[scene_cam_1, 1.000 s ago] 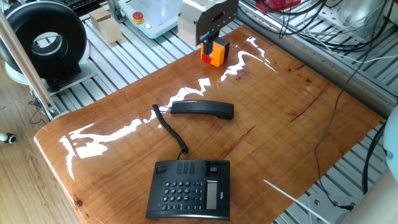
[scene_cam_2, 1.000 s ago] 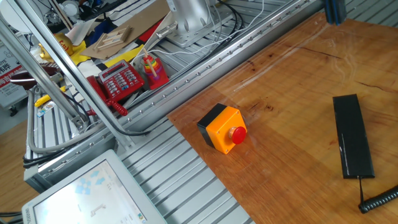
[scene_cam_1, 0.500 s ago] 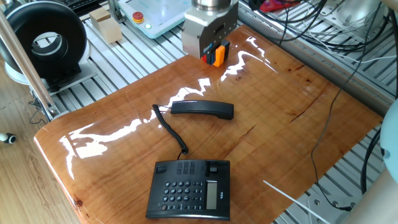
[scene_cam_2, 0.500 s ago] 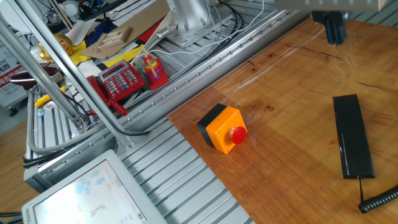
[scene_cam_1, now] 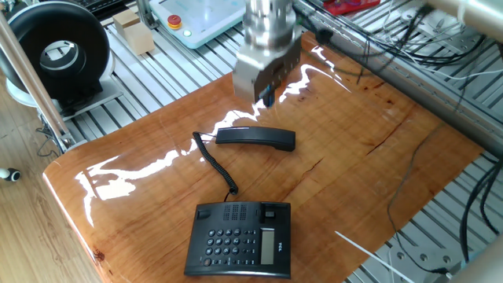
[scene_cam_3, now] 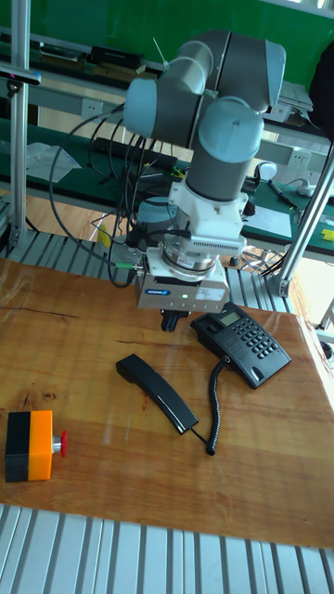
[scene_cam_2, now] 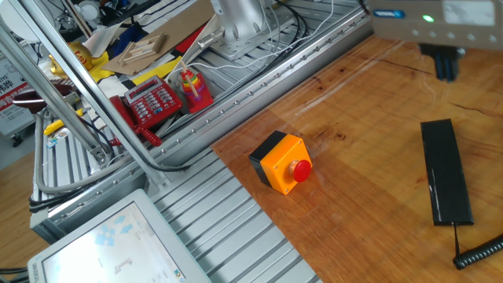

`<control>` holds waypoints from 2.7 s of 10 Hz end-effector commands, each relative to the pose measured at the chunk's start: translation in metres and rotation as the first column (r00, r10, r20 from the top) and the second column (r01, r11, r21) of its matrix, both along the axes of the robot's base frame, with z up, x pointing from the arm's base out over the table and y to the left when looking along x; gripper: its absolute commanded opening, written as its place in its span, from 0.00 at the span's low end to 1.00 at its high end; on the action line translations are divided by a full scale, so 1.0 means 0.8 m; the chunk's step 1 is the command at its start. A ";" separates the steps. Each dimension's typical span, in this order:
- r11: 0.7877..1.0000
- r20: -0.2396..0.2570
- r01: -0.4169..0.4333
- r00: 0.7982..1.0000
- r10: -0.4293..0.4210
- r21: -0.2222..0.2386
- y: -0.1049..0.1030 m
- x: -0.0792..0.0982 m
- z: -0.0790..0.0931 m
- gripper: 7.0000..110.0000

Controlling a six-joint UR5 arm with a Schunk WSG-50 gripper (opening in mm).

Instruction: Place the handset of the telephone on the corresponding phone cradle

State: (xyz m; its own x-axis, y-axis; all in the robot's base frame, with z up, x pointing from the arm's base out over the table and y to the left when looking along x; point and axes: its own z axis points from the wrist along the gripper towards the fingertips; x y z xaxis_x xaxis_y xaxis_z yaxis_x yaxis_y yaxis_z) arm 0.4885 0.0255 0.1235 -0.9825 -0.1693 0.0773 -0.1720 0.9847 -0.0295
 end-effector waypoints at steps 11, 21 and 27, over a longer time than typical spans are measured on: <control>0.999 0.025 -0.043 0.999 0.043 -0.007 0.006 0.002 0.028 0.00; 0.998 0.216 -0.013 0.976 -0.002 0.068 0.036 0.014 0.082 0.00; 0.995 0.185 -0.066 0.981 0.051 0.077 0.039 0.068 0.026 0.00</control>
